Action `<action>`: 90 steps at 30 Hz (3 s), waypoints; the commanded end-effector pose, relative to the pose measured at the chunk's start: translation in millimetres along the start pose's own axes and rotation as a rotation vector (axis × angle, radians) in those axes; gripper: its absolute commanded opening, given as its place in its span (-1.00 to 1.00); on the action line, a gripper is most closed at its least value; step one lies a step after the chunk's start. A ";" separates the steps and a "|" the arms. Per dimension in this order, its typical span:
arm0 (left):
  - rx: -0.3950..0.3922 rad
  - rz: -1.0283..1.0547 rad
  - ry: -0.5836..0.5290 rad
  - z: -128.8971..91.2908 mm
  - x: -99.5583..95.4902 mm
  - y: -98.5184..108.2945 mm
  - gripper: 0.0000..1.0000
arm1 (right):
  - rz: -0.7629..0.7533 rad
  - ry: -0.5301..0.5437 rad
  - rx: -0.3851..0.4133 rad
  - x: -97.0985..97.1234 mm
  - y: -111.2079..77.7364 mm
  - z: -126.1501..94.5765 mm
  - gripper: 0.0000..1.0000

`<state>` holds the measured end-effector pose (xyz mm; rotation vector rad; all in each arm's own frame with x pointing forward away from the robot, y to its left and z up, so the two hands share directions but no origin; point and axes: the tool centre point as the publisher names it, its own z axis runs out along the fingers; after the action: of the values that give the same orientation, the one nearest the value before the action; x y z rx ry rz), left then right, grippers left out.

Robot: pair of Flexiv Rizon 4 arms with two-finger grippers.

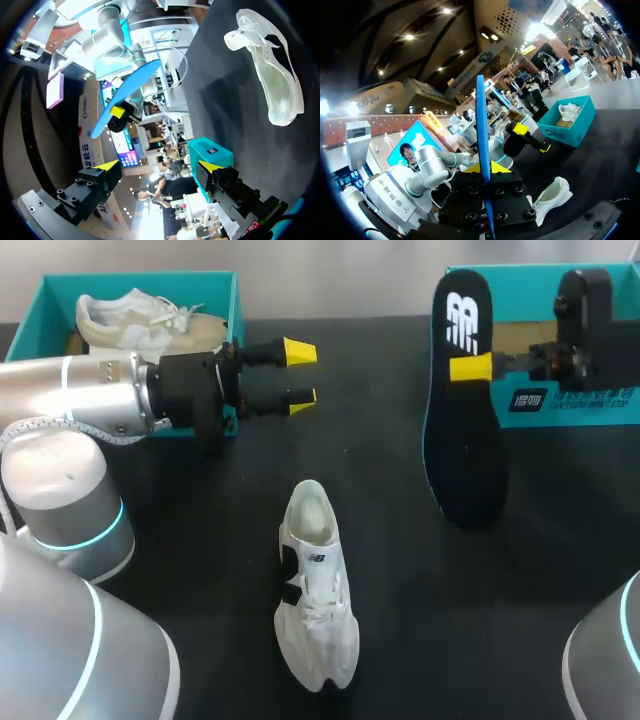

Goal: Take the shoe out of the shoebox, open the shoe tongue, remove and reinsert the insole, then place the shoe into the shoebox

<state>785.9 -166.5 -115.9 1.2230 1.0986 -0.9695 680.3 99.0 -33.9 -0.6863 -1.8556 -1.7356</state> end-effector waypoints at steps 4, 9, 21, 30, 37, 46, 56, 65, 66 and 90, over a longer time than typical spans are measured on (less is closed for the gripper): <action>0.004 0.002 0.000 0.7 0.2 1.7 1.00 | 0.001 0.097 0.058 -35.5 15.8 5.6 -1.00; 0.004 0.002 0.000 0.7 0.2 1.7 1.00 | 0.001 0.097 0.058 -35.5 15.8 5.6 -1.00; 0.004 0.002 0.000 0.7 0.2 1.7 1.00 | 0.240 0.133 0.185 -113.6 62.7 9.2 -1.00; 0.004 0.002 0.000 0.7 0.2 1.7 1.00 | 0.346 0.162 0.104 -142.2 67.7 18.7 -1.00; 0.004 0.002 0.000 0.7 0.2 1.7 1.00 | 0.346 0.162 0.104 -142.2 67.7 18.7 -1.00; 0.004 0.002 0.000 0.7 0.2 1.7 1.00 | 0.499 0.060 0.113 -157.6 70.6 40.2 -1.00; 0.004 0.002 0.000 0.7 0.2 1.7 1.00 | 0.568 0.025 0.081 -160.9 69.6 45.7 -1.00; -0.042 -0.027 0.028 6.9 5.1 7.3 1.00 | 0.650 0.037 0.108 -171.5 69.4 65.0 -1.00; -0.045 -0.029 0.027 7.2 5.5 8.1 1.00 | 0.675 0.041 0.102 -174.2 68.6 70.2 -1.00; -0.022 0.024 0.014 34.3 24.7 20.5 1.00 | 0.822 0.057 0.034 -184.2 49.5 102.4 -1.00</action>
<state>808.2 -186.4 -136.1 1.2249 1.1021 -0.9320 848.6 198.8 -125.8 -1.1586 -1.2714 -1.1565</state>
